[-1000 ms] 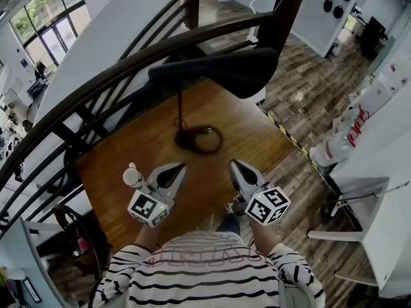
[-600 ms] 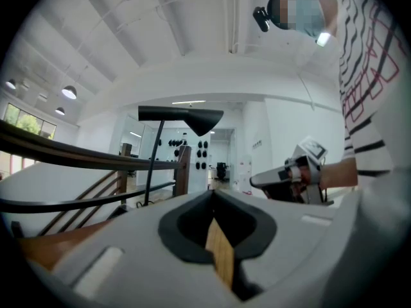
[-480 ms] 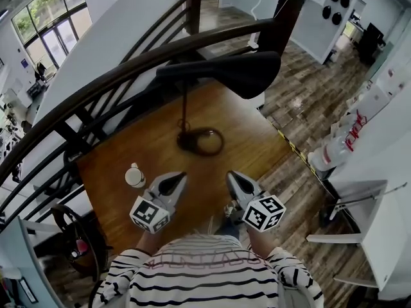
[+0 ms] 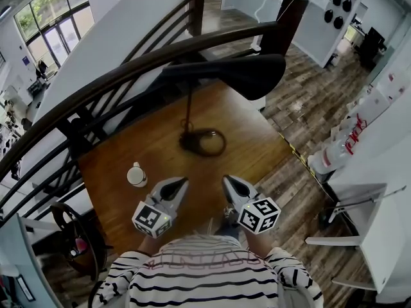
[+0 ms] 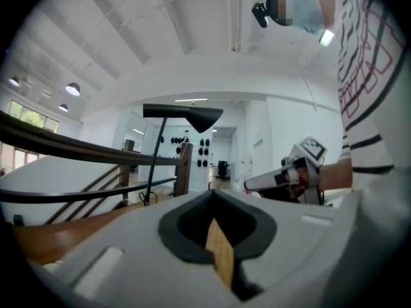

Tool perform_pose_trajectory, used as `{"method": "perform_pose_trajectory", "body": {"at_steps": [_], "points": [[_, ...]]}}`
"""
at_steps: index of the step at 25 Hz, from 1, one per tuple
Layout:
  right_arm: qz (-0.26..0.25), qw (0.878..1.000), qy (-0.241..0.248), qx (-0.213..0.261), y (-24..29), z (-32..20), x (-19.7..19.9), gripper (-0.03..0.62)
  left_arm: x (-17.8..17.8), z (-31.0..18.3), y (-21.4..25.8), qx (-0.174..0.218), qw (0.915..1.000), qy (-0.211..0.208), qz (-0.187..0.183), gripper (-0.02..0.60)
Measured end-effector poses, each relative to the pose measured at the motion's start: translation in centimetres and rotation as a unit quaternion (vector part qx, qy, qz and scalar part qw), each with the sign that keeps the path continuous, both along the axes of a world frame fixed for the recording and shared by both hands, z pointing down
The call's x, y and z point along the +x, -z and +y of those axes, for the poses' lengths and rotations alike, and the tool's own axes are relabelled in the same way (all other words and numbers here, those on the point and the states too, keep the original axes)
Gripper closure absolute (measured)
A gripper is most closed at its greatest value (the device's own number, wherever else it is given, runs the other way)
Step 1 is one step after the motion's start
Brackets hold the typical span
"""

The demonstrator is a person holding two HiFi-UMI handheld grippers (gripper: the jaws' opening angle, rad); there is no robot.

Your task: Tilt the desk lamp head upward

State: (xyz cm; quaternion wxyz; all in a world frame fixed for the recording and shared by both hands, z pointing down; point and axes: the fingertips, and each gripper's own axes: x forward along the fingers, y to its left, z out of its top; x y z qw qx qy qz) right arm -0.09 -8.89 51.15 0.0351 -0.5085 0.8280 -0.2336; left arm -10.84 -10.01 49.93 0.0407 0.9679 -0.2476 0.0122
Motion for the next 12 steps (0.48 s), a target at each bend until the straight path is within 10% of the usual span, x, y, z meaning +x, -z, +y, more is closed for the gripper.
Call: {"method": "perform_pose_trajectory", "body": {"at_steps": [12], "points": [[0.010, 1.000, 0.003, -0.003, -0.20, -0.24, -0.08, 0.597, 0.10, -0.25, -0.28, -0.012, 0.9999, -0.004, 0.000, 0.580]]}}
